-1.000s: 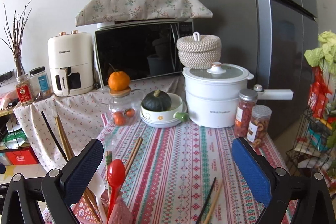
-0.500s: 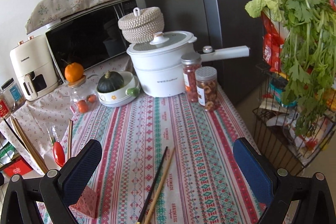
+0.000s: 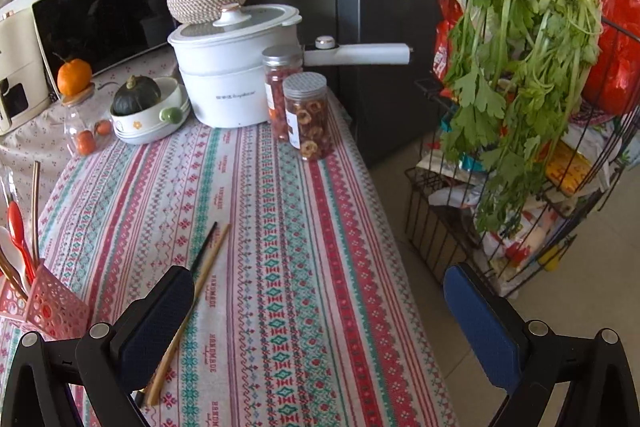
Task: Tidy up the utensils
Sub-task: 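Withdraw both grippers from the pink basket, then lower the left gripper onto the black chopstick and close on it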
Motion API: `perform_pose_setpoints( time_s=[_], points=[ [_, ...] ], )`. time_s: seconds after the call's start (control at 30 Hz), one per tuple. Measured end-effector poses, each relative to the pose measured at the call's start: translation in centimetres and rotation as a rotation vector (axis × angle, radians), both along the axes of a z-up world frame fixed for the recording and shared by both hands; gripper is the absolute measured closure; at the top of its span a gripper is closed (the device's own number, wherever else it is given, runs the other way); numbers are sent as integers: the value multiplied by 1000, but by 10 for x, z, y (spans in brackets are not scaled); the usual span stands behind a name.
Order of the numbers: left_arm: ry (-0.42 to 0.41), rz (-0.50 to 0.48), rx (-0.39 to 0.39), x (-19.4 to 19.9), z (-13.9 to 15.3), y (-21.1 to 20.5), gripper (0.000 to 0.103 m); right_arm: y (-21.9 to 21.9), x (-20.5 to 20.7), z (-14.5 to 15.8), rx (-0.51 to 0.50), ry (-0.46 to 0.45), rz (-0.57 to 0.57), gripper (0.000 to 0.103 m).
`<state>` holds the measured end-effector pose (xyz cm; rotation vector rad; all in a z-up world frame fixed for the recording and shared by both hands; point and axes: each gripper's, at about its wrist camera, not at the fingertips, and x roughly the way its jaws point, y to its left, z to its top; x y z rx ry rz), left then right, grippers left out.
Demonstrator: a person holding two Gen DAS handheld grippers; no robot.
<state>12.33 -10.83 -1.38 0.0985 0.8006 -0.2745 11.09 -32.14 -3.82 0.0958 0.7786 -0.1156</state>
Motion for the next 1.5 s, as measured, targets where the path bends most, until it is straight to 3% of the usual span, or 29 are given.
perform_pose_setpoints(
  time_s=[0.2,0.37,0.47,0.53,0.73,0.87,1.07,1.17,1.23,1.33,1.5],
  points=[
    [116,-6,26,44,-34,-41,0,-24,14,-33,-30,165,-36,0],
    [180,44,101,81,-70,-57,1,-44,21,-49,-28,227,-62,0],
    [227,45,94,104,-91,-57,17,-52,26,-52,-13,233,-66,0],
    [282,42,63,119,-106,-57,37,-55,28,-54,-6,237,-62,0],
    [380,46,24,152,-145,-60,73,-53,34,-57,2,245,-41,1],
    [433,47,-21,168,-163,-60,79,-49,37,-58,8,247,-21,0],
    [450,36,-4,178,-179,-67,81,-42,38,-59,3,248,0,1],
    [442,21,56,177,-182,-72,87,-39,39,-61,-2,253,1,1],
    [437,15,108,176,-183,-75,98,-38,39,-61,-6,255,1,1],
    [439,23,97,169,-180,-70,98,-37,40,-63,-8,259,-5,1],
    [370,-7,69,140,-156,-59,98,-35,40,-61,10,258,-20,1]
  ],
)
